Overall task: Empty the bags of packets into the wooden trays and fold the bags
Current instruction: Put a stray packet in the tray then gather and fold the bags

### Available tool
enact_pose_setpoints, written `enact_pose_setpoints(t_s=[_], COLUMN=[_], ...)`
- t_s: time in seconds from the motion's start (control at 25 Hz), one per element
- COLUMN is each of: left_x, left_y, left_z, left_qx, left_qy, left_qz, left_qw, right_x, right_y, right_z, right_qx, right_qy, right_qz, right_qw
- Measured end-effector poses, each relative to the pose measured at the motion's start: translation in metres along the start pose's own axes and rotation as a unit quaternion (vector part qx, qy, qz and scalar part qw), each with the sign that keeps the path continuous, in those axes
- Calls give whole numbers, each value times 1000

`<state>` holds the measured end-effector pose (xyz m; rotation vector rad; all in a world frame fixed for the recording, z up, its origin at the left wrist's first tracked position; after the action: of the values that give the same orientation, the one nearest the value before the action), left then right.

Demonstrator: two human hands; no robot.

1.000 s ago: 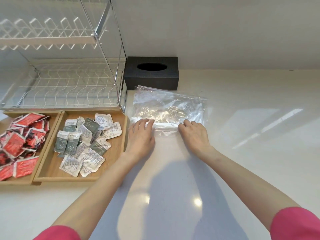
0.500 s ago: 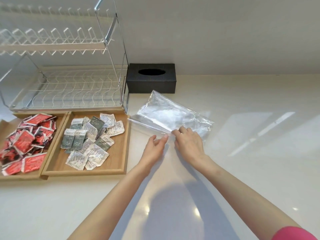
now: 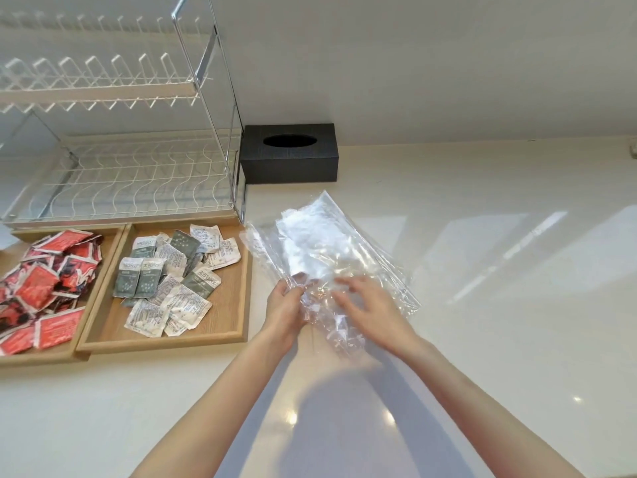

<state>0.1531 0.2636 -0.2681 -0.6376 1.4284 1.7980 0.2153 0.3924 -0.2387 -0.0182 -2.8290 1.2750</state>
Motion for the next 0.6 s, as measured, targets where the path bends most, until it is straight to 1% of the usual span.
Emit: enact_pose_setpoints(t_s=[0.04, 0.08, 0.12, 0.2, 0.28, 0.4, 0.48, 0.6], left_x=[-4, -8, -12, -21, -30, -39, -42, -48], left_y=[3, 6, 9, 15, 19, 23, 23, 21], left_z=[-1, -4, -5, -8, -9, -12, -18, -31], left_qx=[17, 42, 70, 134, 180, 214, 217, 191], left_qy=[-9, -16, -27, -44, -50, -41, -24, 6], left_qz=[9, 24, 42, 75, 98, 130, 142, 146], left_qw=[1000, 999, 996, 987, 978, 967, 966, 971], right_x=[3, 6, 9, 12, 12, 12, 10, 5], right_y=[5, 12, 18, 30, 41, 48, 46, 32], right_z=[-14, -26, -36, -45, -46, -44, -42, -35], right_qx=[4, -8, -16, 10, 88, 191, 220, 236], right_qy=[55, 87, 86, 33, -5, 4, 29, 65], right_qz=[13, 34, 63, 132, 175, 170, 162, 136], right_qw=[998, 996, 994, 991, 981, 967, 961, 960])
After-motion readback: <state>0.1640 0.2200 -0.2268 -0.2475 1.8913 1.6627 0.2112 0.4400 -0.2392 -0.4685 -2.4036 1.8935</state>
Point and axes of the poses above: each hand's wrist, its own x-axis towards the middle knuckle, its own z-axis out of the palm, y = z × x, the point moved 2 cm from there along x, towards the middle knuckle, and after that the axes turned 13 degrees about -z, right-handed, at the moved point
